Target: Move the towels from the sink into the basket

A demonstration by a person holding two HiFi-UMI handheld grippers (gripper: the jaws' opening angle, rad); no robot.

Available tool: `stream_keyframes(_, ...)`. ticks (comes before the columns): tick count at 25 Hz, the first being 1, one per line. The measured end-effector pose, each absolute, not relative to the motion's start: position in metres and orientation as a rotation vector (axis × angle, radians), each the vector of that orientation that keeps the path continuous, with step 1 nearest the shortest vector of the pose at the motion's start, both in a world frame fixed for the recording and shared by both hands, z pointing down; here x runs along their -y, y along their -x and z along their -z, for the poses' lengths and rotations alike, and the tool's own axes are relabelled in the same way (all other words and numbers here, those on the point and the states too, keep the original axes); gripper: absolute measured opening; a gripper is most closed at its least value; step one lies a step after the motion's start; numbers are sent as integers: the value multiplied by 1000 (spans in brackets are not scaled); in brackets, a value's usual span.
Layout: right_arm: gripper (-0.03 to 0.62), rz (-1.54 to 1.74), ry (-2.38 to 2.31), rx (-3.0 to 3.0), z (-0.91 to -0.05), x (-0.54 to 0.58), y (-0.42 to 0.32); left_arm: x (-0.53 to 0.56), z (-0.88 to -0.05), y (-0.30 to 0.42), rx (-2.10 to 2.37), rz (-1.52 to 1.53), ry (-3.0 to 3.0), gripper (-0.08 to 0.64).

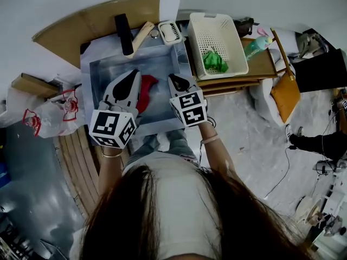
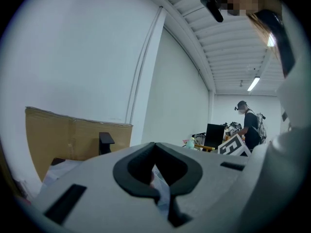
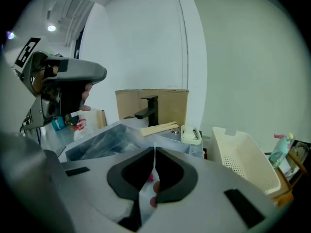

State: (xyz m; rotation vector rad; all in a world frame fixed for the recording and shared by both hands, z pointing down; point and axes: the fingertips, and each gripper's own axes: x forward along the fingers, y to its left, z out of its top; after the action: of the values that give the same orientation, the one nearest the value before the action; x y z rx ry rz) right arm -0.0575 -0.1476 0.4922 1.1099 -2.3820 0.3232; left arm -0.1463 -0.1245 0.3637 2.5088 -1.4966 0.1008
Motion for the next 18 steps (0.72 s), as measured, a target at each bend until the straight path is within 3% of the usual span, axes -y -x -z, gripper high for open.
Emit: stream_keyframes(18,32,-286,-775,2295,-550,128,143,119,-392,218,1537,-118,-2448,5)
